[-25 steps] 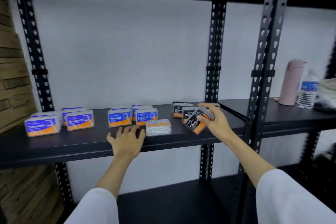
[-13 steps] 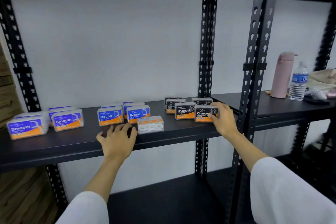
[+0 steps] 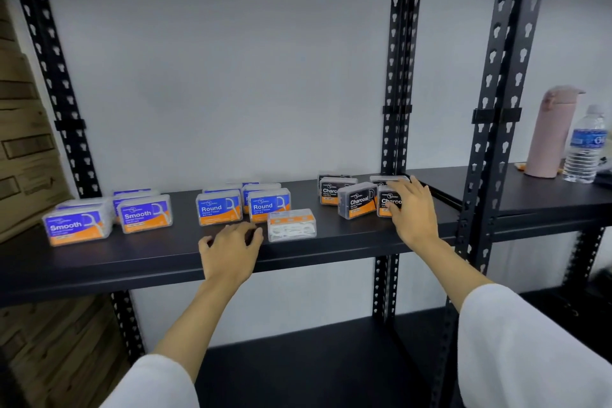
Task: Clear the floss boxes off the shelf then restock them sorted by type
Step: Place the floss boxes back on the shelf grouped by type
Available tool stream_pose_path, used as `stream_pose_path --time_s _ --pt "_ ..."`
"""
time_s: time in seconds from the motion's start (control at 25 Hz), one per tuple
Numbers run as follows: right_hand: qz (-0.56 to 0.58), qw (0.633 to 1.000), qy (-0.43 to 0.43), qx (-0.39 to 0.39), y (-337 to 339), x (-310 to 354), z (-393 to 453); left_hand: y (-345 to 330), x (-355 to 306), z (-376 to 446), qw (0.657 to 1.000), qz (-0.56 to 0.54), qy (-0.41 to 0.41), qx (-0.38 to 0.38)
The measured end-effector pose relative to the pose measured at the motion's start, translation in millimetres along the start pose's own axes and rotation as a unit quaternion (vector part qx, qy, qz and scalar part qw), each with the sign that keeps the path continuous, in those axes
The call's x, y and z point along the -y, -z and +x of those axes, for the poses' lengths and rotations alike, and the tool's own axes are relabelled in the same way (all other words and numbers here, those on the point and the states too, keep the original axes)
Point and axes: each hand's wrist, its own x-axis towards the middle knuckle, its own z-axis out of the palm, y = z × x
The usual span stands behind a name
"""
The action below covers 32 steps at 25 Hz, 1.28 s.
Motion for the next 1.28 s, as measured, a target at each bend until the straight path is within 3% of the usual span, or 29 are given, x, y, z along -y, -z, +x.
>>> stream_pose_path --time_s 0.16,0.36,0.52,0.68,0.76,1.12,1.28 --pt "0.115 0.992 0.054 -0.004 -3.4 47.7 -19.8 18.5 -6.2 -0.9 0.983 -0.178 -0.046 -0.016" --pt "0.154 0.974 0.074 0.149 -23.7 93.2 -42.6 23.9 -16.4 9.4 0.965 -0.111 -0.19 0.141" --pt "0.131 0.968 0.075 0.202 -35.3 98.5 -36.2 19.4 -9.0 13.2 0.957 -0.068 -0.243 0.146" --pt "0.155 0.956 0.085 0.233 -44.4 102.7 -32.8 36.9 6.2 25.2 0.937 -0.274 -0.146 0.158" --pt "0.15 0.958 0.083 0.231 -46.4 105.3 -35.7 50.8 17.5 36.7 0.928 -0.325 -0.097 0.157" --pt "0.123 0.967 0.074 0.208 -48.1 112.5 -43.1 64.3 65.3 50.5 0.931 -0.303 -0.01 0.201" --pt "0.131 0.961 0.101 0.222 -53.1 131.3 -41.8 59.8 58.6 45.6 0.962 -0.234 -0.058 0.13"
